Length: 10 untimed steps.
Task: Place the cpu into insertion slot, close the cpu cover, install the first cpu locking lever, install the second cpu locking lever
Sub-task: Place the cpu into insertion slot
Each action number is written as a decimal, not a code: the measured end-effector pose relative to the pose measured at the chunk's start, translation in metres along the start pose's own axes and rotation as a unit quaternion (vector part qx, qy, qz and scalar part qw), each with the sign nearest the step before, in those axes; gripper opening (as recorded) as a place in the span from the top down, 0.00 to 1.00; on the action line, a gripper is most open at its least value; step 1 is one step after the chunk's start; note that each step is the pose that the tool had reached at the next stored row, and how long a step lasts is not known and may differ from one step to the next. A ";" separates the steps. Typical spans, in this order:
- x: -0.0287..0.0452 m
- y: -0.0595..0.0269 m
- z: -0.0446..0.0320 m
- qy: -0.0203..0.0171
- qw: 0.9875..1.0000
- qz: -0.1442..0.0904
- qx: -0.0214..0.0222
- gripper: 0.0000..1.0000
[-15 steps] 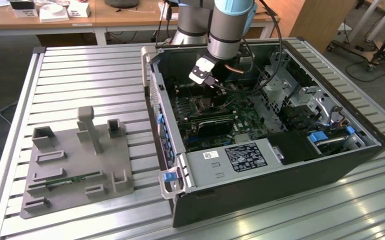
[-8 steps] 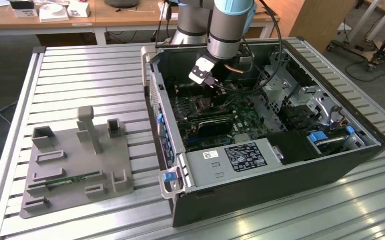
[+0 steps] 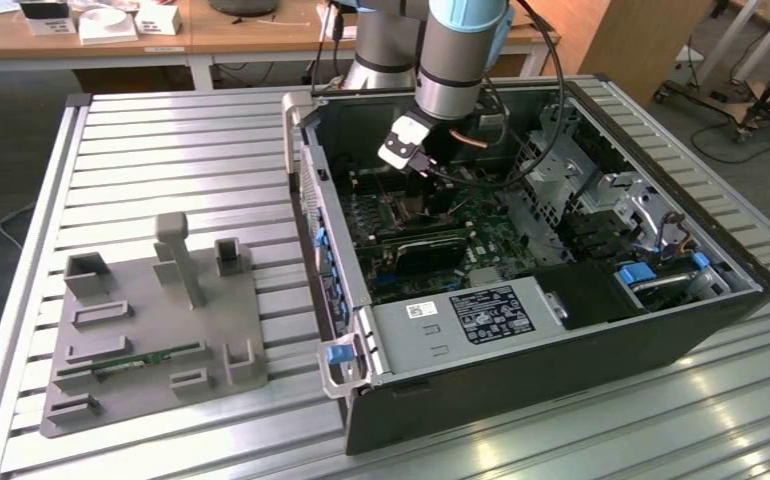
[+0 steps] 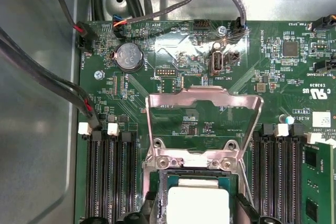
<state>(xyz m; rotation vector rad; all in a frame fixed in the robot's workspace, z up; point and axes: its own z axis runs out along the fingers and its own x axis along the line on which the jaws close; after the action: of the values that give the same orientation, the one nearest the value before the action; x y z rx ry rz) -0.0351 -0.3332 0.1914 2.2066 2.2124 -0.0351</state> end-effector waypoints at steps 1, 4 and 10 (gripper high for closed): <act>-0.0001 -0.0001 -0.0001 0.000 1.000 0.000 0.000 0.33; -0.0001 -0.0001 -0.0001 0.000 1.000 0.000 0.000 0.33; 0.0020 -0.0001 -0.0001 0.001 1.000 0.000 0.000 0.33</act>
<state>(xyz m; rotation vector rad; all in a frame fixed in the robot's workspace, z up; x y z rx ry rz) -0.0352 -0.3312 0.1915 2.2081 2.2139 -0.0321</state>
